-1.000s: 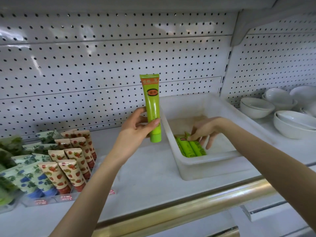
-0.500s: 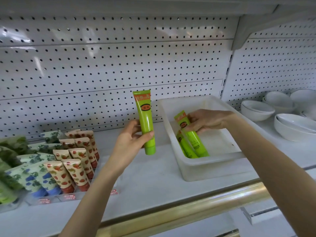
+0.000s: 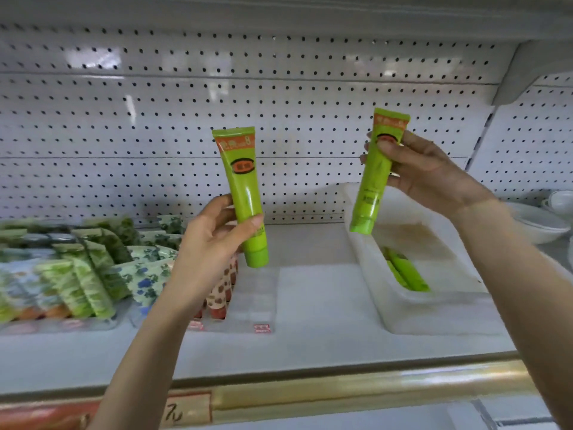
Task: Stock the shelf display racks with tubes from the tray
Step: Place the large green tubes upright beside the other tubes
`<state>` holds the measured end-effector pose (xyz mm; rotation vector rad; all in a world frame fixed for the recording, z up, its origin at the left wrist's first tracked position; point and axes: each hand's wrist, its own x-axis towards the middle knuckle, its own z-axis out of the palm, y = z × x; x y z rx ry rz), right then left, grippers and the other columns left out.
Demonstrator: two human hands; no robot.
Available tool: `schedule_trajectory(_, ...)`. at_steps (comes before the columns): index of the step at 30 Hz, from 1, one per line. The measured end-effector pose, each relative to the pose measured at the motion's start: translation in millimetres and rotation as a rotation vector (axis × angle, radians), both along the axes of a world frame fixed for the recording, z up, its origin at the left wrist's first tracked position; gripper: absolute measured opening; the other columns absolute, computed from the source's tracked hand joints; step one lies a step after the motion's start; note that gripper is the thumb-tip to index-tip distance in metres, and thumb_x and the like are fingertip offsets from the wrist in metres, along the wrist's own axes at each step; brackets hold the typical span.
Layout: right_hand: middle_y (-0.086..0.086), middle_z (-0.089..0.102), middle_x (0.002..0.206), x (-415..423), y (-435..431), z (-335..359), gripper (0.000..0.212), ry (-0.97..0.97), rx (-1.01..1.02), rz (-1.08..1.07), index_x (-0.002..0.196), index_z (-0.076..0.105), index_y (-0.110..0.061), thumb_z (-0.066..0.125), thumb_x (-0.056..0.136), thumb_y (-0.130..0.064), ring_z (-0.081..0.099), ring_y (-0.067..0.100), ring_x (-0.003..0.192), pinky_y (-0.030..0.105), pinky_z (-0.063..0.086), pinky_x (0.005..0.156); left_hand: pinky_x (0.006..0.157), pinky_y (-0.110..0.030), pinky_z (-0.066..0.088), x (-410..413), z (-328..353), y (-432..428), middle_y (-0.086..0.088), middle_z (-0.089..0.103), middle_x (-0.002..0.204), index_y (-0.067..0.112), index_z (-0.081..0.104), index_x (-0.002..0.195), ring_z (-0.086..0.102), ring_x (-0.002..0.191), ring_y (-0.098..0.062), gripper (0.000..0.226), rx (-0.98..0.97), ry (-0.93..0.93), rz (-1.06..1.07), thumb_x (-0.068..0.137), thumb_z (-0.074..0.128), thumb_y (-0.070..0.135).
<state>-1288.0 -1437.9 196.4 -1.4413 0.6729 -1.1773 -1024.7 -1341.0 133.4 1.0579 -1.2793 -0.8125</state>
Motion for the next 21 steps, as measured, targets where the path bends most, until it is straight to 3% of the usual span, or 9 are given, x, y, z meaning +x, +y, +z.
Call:
schedule_trajectory(5, -0.001, 0.063, 0.093, 62, 9, -4, 0.027, 0.133, -0.082, 0.054, 0.105, 0.062, -0.016, 0.062, 0.079, -0.018, 0.065, 0.018, 0.095, 0.03, 0.055, 0.076, 0.067, -0.018, 0.055, 38, 9, 19, 0.019, 0.069, 0.086, 0.023, 0.062, 0.098, 0.067, 0.078, 0.0, 0.018, -0.075, -0.029, 0.075, 0.082, 0.064, 0.016)
schedule_trajectory(8, 0.0, 0.062, 0.096, 97, 7, -21, 0.024, 0.283, -0.107, -0.065, 0.108, 0.061, -0.013, 0.064, 0.084, -0.01, 0.064, 0.016, 0.089, 0.032, 0.057, 0.076, 0.065, -0.014, 0.052, 59, 11, 29, 0.021, 0.069, 0.089, 0.029, 0.062, 0.097, 0.067, 0.08, 0.001, 0.021, -0.104, -0.033, 0.094, 0.076, 0.065, 0.024)
schedule_trajectory(13, 0.008, 0.062, 0.104, 138, 0, -57, 0.018, 0.431, -0.102, -0.268, 0.101, 0.058, -0.008, 0.066, 0.085, -0.006, 0.061, 0.029, 0.097, 0.043, 0.055, 0.08, 0.071, -0.015, 0.053, 89, 8, 37, 0.021, 0.069, 0.094, 0.03, 0.062, 0.1, 0.065, 0.087, 0.001, 0.028, -0.099, -0.071, 0.108, 0.072, 0.064, 0.03)
schedule_trajectory(17, 0.006, 0.061, 0.101, 153, 2, -77, 0.016, 0.412, -0.099, -0.352, 0.097, 0.056, -0.011, 0.065, 0.085, -0.006, 0.061, 0.029, 0.097, 0.047, 0.054, 0.085, 0.078, -0.025, 0.054, 106, 6, 40, 0.018, 0.069, 0.101, 0.032, 0.062, 0.103, 0.065, 0.094, -0.003, 0.033, -0.086, -0.095, 0.092, 0.07, 0.065, 0.034)
schedule_trajectory(21, -0.004, 0.061, 0.09, 166, 5, -91, 0.015, 0.409, -0.123, -0.397, 0.097, 0.058, -0.01, 0.066, 0.085, -0.006, 0.058, 0.026, 0.1, 0.048, 0.049, 0.091, 0.076, -0.022, 0.053, 115, 5, 39, 0.019, 0.068, 0.101, 0.033, 0.061, 0.101, 0.065, 0.094, -0.004, 0.032, -0.09, -0.092, 0.056, 0.069, 0.064, 0.036)
